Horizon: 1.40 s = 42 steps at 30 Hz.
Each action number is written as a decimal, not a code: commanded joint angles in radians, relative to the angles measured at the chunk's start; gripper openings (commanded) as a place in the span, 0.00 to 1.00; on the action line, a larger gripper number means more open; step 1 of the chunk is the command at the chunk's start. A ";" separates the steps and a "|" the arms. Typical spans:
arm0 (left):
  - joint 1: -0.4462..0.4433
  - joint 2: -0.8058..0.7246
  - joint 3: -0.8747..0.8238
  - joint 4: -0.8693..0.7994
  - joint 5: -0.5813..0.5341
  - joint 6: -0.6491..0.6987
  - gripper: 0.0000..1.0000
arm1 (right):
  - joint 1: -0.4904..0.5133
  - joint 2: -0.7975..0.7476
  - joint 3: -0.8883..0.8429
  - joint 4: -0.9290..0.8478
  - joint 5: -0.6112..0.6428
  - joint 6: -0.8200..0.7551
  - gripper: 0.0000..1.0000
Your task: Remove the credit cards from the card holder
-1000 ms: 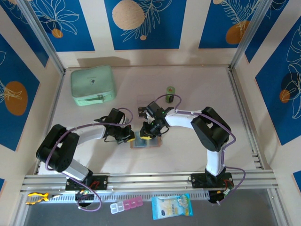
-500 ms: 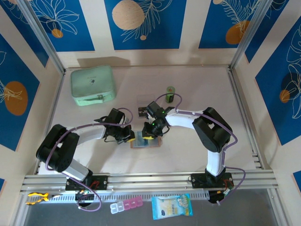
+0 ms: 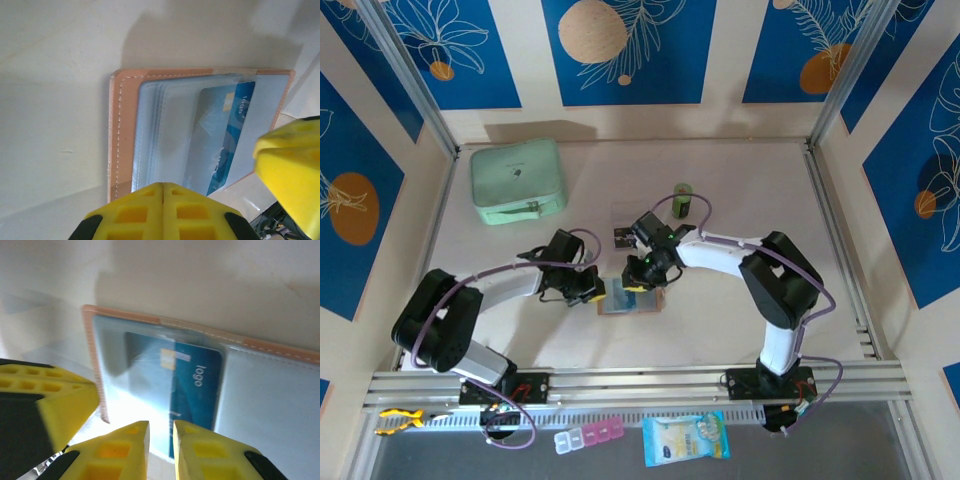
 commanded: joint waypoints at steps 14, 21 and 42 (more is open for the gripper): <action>-0.077 0.076 0.069 0.007 -0.013 -0.004 0.00 | -0.029 -0.049 -0.052 -0.008 -0.017 -0.010 0.21; -0.077 0.110 0.046 0.020 -0.026 -0.004 0.00 | -0.029 -0.017 -0.050 -0.003 -0.038 -0.013 0.21; -0.077 0.108 0.046 -0.023 -0.050 0.012 0.00 | -0.030 0.047 -0.072 0.025 -0.069 -0.002 0.24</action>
